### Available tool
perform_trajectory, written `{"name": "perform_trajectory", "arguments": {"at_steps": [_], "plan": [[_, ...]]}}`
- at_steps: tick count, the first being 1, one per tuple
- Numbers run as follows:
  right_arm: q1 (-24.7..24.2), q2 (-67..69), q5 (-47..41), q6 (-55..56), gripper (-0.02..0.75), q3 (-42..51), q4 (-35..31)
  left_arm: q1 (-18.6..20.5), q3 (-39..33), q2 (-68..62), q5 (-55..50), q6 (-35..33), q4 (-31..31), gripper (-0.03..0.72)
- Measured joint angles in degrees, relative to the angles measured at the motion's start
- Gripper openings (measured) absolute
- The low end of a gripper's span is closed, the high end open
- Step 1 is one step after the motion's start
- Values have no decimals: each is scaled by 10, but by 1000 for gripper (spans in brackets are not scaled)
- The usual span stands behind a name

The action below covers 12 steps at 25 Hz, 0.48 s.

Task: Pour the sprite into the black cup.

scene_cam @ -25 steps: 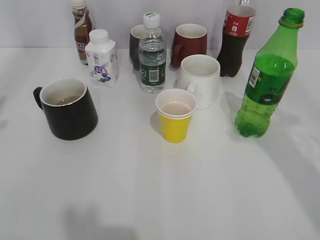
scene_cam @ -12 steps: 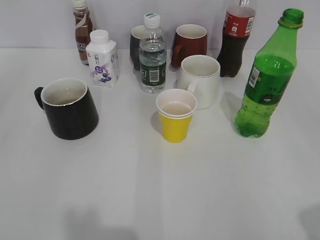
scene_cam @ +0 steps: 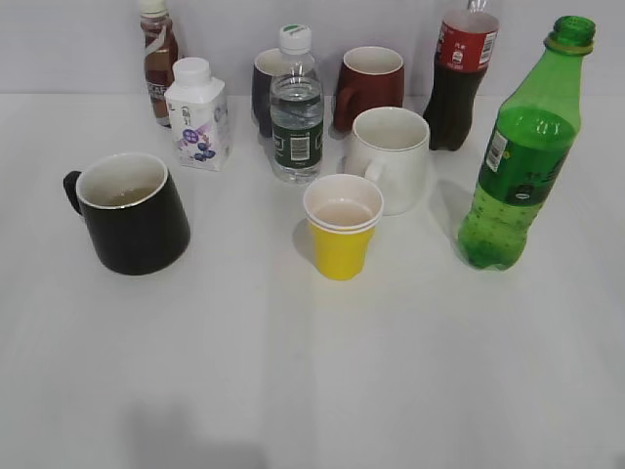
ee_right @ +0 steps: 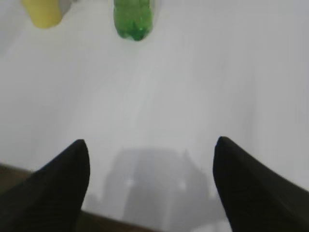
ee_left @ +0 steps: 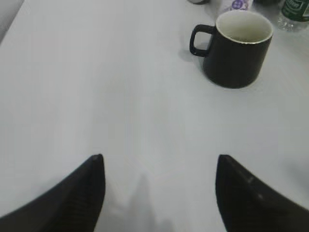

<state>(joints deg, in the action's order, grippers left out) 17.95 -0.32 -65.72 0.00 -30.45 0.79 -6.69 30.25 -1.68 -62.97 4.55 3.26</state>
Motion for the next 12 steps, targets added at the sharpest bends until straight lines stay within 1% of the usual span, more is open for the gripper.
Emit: {"name": "perform_trajectory", "arguments": {"at_steps": [2,4,8,12], "plan": [[0,-1,36,0,594,12,1,0,-3,-1,10,-1,-1,542],[0,-2,48,0,593,18,1,0,-4,-1,15,-2,0,540],[0,-2,53,0,592,18,2,0,-4,-1,18,-2,0,540],[0,-2,55,0,592,18,1,0,-4,-1,18,-2,0,519]]}}
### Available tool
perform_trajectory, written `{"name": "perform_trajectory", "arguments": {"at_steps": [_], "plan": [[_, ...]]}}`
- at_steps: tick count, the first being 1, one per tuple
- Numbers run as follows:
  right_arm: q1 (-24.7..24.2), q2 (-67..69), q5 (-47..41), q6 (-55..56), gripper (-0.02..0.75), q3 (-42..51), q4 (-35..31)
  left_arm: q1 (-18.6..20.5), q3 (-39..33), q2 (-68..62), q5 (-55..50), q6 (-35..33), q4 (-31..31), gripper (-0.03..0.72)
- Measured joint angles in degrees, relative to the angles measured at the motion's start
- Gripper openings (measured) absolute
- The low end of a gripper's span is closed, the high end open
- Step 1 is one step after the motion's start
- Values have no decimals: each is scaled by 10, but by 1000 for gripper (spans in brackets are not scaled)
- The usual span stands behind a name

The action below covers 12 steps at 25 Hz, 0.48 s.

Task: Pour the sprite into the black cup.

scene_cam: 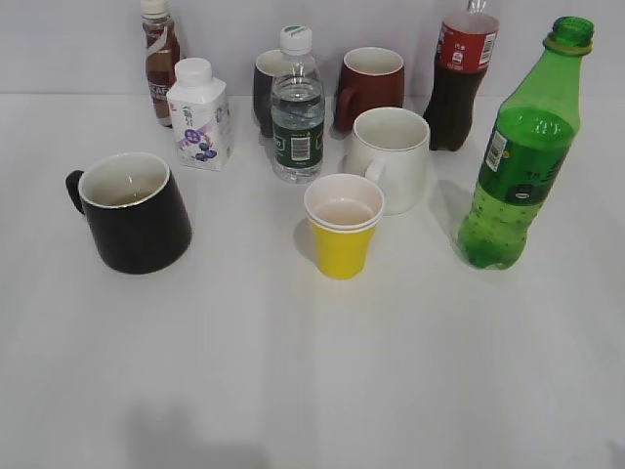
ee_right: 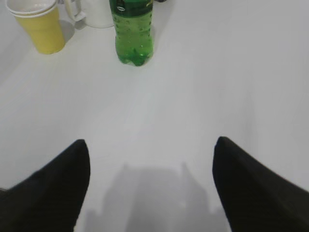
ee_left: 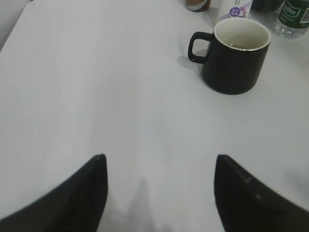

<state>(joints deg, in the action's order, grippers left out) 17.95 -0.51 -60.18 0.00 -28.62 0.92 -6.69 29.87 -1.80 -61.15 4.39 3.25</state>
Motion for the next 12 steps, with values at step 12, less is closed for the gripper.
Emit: {"name": "perform_trajectory", "arguments": {"at_steps": [12], "plan": [[0,0,4,0,592,0,0,0,0,0,0,-1,0,419]]}}
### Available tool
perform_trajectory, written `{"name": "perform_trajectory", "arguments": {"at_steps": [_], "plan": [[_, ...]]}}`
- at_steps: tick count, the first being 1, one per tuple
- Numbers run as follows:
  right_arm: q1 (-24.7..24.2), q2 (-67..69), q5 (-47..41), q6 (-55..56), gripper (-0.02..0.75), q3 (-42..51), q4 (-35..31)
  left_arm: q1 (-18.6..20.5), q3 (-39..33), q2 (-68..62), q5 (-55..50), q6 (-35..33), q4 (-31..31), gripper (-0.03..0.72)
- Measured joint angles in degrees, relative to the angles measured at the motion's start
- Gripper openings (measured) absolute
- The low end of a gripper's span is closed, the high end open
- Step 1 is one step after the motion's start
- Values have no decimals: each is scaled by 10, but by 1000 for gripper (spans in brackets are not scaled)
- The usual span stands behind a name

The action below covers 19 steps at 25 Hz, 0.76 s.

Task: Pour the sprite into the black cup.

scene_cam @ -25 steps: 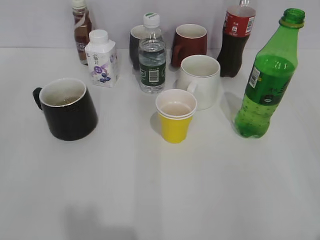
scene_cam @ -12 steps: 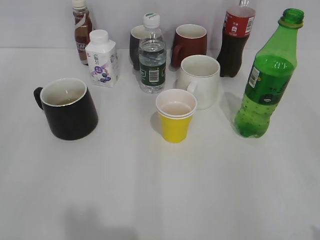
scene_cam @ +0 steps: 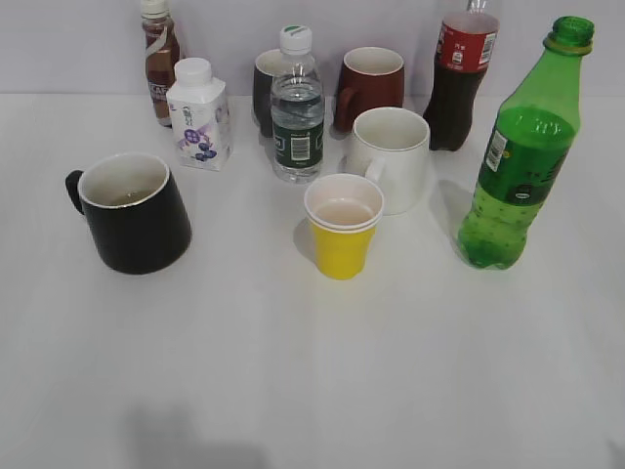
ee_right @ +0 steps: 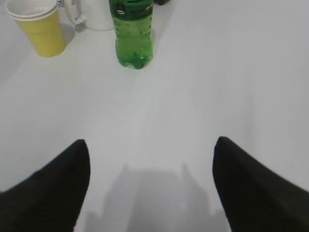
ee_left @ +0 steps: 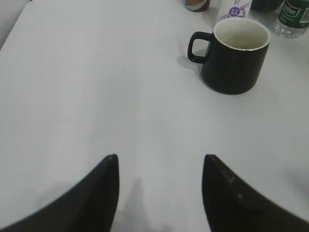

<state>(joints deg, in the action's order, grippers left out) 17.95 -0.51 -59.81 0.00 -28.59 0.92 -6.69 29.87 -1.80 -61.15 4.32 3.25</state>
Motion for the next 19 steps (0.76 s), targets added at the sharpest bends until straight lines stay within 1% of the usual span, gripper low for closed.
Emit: {"name": "perform_trajectory", "arguments": {"at_steps": [8,19], "plan": [[0,0,0,0,589,0,0,0,-1,0,0,0,0,370],[0,0,2,0,589,0,0,0,-1,0,0,0,0,328]]}}
